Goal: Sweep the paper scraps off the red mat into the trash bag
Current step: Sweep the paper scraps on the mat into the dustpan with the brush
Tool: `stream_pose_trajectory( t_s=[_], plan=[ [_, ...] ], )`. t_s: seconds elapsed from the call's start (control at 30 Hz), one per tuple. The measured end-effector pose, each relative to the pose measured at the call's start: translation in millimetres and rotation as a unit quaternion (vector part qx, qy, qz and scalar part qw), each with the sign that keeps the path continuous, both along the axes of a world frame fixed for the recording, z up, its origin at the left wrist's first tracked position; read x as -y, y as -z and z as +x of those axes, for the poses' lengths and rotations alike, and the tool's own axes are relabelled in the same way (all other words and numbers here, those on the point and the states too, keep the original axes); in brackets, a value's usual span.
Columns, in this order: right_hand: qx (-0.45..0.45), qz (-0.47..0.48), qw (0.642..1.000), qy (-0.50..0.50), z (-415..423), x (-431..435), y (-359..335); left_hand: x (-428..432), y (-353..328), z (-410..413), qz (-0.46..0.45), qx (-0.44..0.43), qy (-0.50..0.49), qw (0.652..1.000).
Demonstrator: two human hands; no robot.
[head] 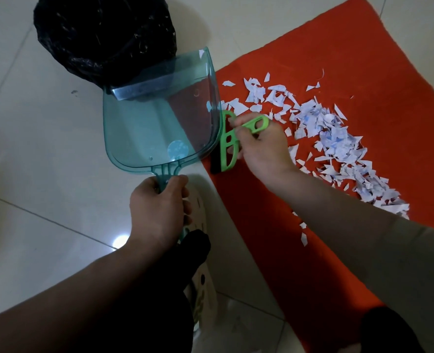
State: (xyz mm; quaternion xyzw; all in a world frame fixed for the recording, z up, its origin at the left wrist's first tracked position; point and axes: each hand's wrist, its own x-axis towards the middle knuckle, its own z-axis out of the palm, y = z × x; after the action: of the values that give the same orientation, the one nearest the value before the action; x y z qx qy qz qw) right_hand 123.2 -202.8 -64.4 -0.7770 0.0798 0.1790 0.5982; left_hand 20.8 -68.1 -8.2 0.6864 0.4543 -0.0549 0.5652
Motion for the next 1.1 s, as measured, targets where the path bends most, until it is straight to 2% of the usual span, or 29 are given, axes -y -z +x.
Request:
stream_pose_trajectory(
  t_s=[0.1,0.17,0.33,0.6,0.7,0.8,0.87,1.1],
  plan=[
    [0.033,-0.034,0.996,0.074,3.5,11.7,-0.8,-3.1,0.1,-0.2,-0.001,0.001,-0.003,1.000],
    [0.061,-0.017,0.993,0.099,4.5,15.9,-2.9,-4.9,0.8,-0.9,-0.005,0.001,-0.007,1.000],
    [0.067,0.072,0.994,0.048,11.2,-3.4,-4.9,-5.9,-0.1,-2.1,-0.007,0.001,-0.006,1.000],
    [0.025,0.027,0.999,0.006,34.2,-28.6,1.4,-4.0,-1.3,-2.2,-0.007,-0.002,-0.008,1.000],
    [0.016,0.006,0.998,0.056,35.8,-20.7,1.8,-4.1,-0.3,-1.9,-0.006,-0.002,-0.008,1.000],
    [0.056,-0.016,0.991,0.119,28.6,-7.1,-1.3,-5.6,1.6,-3.3,-0.001,-0.003,-0.008,1.000],
    [0.067,0.013,0.988,0.139,22.5,-1.8,-1.2,-5.8,3.7,-4.0,-0.001,-0.005,-0.009,1.000],
    [0.051,0.054,0.996,0.053,24.4,-20.1,1.7,1.0,3.2,-3.6,0.009,-0.008,0.004,1.000]
  ],
)
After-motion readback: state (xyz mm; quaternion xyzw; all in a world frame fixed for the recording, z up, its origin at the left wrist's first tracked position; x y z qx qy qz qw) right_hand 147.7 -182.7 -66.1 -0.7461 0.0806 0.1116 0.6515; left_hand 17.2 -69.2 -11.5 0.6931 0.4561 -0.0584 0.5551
